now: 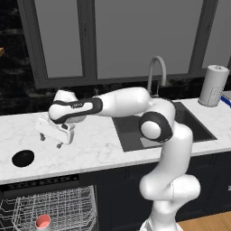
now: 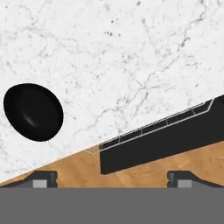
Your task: Pick up the cup and bowl from the counter, place them in the dishwasher, and close the dishwasher door.
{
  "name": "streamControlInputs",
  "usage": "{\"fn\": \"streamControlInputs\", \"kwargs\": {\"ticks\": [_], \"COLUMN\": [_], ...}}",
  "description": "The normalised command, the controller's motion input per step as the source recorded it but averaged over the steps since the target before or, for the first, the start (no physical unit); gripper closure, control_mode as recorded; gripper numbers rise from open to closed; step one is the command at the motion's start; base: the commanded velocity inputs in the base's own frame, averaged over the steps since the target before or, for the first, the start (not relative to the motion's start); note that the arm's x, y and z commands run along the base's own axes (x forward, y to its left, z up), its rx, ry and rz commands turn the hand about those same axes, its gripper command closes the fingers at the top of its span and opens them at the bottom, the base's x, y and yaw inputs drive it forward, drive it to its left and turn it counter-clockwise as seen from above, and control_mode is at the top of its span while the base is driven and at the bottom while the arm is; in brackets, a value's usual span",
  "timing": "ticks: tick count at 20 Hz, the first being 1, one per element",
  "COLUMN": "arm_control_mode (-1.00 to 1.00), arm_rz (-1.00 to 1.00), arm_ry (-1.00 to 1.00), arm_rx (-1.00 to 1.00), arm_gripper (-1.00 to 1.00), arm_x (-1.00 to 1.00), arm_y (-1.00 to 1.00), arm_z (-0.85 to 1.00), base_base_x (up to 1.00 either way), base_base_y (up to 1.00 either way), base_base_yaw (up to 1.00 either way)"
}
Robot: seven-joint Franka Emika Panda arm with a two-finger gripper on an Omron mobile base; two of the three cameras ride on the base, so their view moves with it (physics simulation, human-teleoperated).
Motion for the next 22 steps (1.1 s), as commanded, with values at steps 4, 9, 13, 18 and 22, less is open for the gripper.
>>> {"fn": "streamControlInputs", "kwargs": {"ticks": [4,9,13,18,22], "arm_control_mode": [-1.0,-1.0,-1.0,-1.0,-1.0], "arm_rz": [0.12,0.05,0.01,0.0,0.01], "arm_ry": [-0.14,-0.01,-0.01,0.0,0.0], "arm_rx": [-0.09,-0.05,0.0,-0.01,-0.05], "arm_gripper": [-1.0,-1.0,-1.0,-1.0,-1.0], "arm_x": [0.0,-0.04,0.0,0.0,0.0], "arm_y": [0.24,0.15,0.09,0.13,0.3], "arm_z": [0.0,0.0,-0.28,-0.54,-0.58], "base_base_x": [0.0,0.0,0.0,0.0,0.0], "base_base_y": [0.0,0.0,0.0,0.0,0.0], "base_base_yaw": [0.0,0.0,0.0,0.0,0.0]}}
